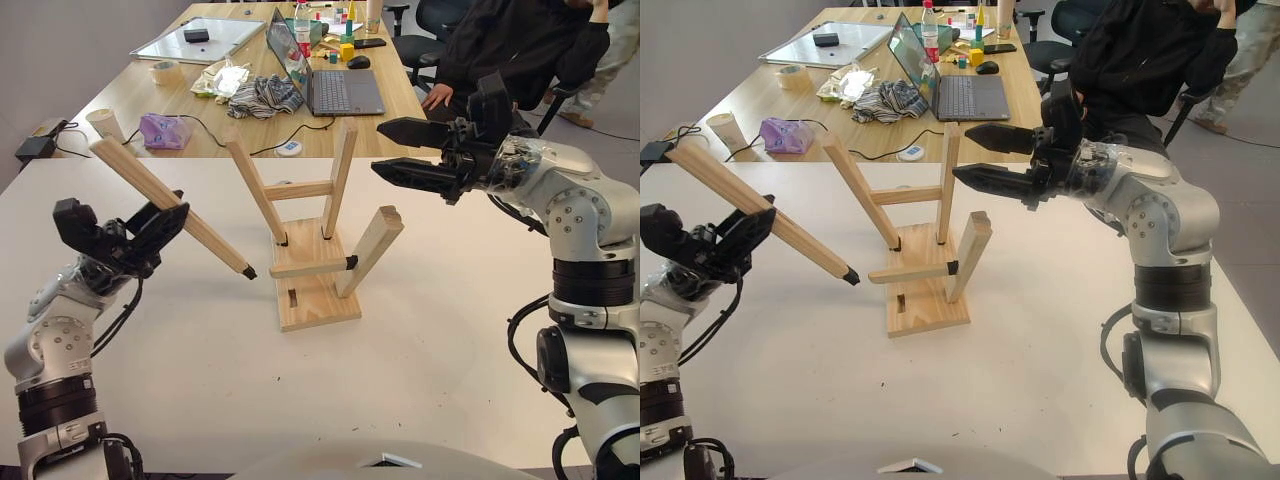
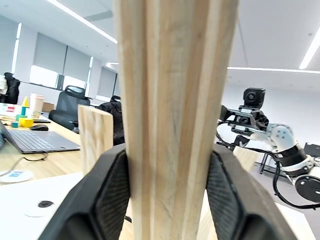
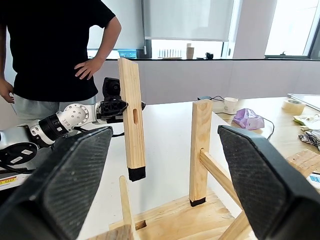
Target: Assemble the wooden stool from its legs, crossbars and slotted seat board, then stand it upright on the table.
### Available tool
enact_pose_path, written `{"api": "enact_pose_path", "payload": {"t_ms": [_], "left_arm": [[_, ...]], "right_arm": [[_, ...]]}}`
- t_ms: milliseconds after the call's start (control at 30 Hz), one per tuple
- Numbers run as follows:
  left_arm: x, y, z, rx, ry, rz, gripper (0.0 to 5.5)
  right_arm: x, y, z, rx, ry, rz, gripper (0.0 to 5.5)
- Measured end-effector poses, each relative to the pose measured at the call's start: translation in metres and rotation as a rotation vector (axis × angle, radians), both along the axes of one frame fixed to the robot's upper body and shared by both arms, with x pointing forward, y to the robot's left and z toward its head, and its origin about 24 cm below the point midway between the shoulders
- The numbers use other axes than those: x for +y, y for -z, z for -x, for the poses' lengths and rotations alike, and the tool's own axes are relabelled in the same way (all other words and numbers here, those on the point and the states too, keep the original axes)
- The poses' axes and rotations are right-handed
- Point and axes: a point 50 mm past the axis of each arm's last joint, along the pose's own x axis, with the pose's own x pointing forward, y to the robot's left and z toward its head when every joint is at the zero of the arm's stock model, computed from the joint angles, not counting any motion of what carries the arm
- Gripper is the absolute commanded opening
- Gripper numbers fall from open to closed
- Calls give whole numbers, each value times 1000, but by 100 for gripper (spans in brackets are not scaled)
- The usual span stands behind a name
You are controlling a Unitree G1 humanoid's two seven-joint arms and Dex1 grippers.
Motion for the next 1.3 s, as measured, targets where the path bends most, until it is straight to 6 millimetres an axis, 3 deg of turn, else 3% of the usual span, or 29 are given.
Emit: {"api": "enact_pose_path", "payload": {"t_ms": [267,600,767,933,1300], "left_arm": [[-9,48,4,25,-37,45,206],[-22,41,8,-37,1,155,206],[-40,56,10,-13,20,191,206],[-35,64,10,-39,-72,173,206],[-36,76,10,1,-44,183,206]], "right_arm": [[1,4,-1,31,-42,1,388],[-1,12,-6,71,-55,26,388],[3,8,-7,67,-83,33,388],[4,8,-8,76,-114,40,388],[-1,8,-7,89,-120,70,388]]}}
